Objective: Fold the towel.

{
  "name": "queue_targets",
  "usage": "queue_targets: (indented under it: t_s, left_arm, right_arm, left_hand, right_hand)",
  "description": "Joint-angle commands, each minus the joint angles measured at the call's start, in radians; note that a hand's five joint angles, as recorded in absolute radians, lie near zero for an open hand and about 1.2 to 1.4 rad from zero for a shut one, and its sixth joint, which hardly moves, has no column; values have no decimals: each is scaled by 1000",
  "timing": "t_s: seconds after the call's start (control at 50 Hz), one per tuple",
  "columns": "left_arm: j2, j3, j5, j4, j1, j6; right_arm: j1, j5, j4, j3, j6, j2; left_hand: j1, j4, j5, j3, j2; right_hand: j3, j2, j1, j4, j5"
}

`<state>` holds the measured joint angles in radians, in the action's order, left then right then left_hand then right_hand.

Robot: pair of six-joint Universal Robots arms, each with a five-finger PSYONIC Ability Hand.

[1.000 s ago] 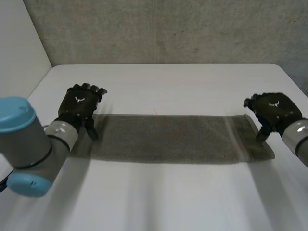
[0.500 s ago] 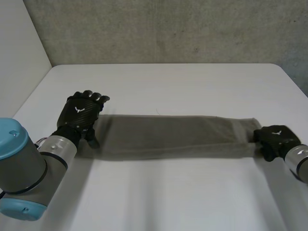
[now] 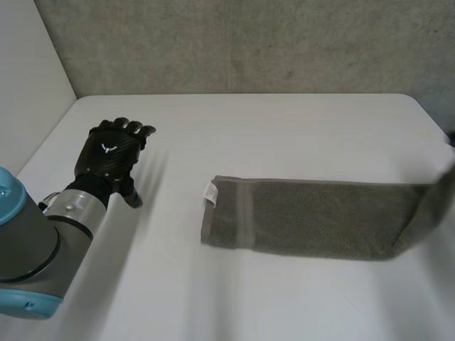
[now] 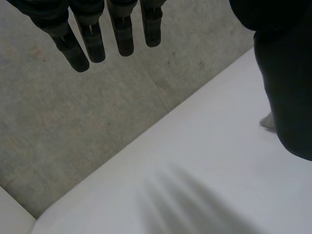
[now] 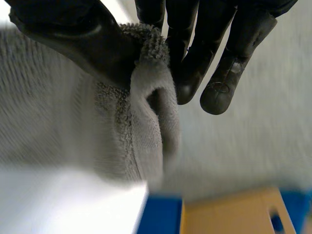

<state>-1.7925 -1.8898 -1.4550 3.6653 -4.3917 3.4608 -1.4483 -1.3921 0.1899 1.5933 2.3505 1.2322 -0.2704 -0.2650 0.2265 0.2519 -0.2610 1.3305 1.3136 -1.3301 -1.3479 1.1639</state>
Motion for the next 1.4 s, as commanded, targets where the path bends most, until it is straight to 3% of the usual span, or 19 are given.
queue_targets:
  t_s: [0.02,0.04,0.06,0.14,0.26,0.4,0.42,0.44,0.46,0.48,0.56,0.6,0.64,0.74,0.86,1.1,1.28,1.4]
  left_arm:
    - [24,15,-2,1,0,0]
    - [24,17,-2,1,1,0]
    - [24,17,-2,1,1,0]
    - [24,26,-4,1,5,-2]
    - [13,47,-4,1,15,0]
    - [-14,93,-8,2,56,0]
    - [-27,112,-8,2,78,1]
    - [-27,112,-8,2,78,1]
    - [-39,133,-11,1,101,3]
    - [-51,153,-11,1,124,3]
    - [-80,192,-13,1,167,1]
    - [-111,231,-25,1,225,0]
    - [-131,253,-36,1,260,0]
    - [-201,316,-57,1,345,-5]
    - [-329,405,-82,-7,408,-3]
    - [-429,471,-91,-36,477,-43]
    - [-458,502,-94,-37,475,-42]
    - [-524,534,-149,-42,472,-32]
  right_arm:
    - [-448,-18,0,-128,121,-26]
    - [-539,-15,6,-140,118,-57]
    - [-540,-15,6,-141,118,-57]
    - [-740,-16,9,-190,115,-166]
    - [-828,1,0,-214,110,-298]
    - [-847,19,14,-202,122,-303]
    - [-845,25,8,-199,124,-293]
    - [-845,25,8,-199,124,-293]
    - [-843,25,0,-190,127,-274]
    - [-840,28,0,-164,133,-234]
    - [-776,36,8,-75,177,-122]
    - [-658,35,8,18,254,-9]
    - [-615,36,8,68,300,34]
    - [-486,48,8,209,398,95]
    - [-379,93,8,348,388,109]
    - [-336,85,60,393,349,64]
    - [-343,76,86,393,349,55]
    - [-345,56,98,393,349,55]
  left_hand:
    - [77,72,-208,-59,68]
    - [80,75,-211,-62,71]
    - [80,75,-211,-62,71]
    - [80,75,-211,-62,71]
    - [80,75,-211,-62,71]
    - [77,72,-208,-59,68]
    - [77,72,-208,-59,68]
    - [77,72,-208,-59,68]
    - [77,72,-208,-59,68]
    - [80,75,-211,-62,71]
    - [77,72,-208,-59,68]
    - [77,72,-208,-59,68]
    - [77,72,-208,-59,68]
    - [80,75,-211,-62,71]
    - [74,69,-205,-56,65]
    - [72,66,-202,-53,62]
    - [69,63,-199,-50,59]
    - [60,55,-191,-41,51]
  right_hand:
    - [66,83,-66,-48,58]
    - [66,83,-66,-48,58]
    - [66,83,-66,-48,58]
    - [66,83,-66,-48,58]
    - [66,83,-66,-48,58]
    - [66,83,-66,-48,58]
    - [-99,-82,99,116,-107]
    - [-101,-84,100,118,-108]
    - [-766,-749,766,784,-774]
    - [-1156,-1139,1156,1173,-1164]
    - [-1156,-1139,1156,1173,-1164]
    - [-1156,-1139,1156,1173,-1164]
    - [-1156,-1139,1156,1173,-1164]
    - [-1156,-1139,1156,1173,-1164]
    - [-1156,-1139,1156,1173,-1164]
    - [-940,-923,940,958,-948]
    - [-790,-774,790,808,-798]
    - [-712,-695,711,729,-719]
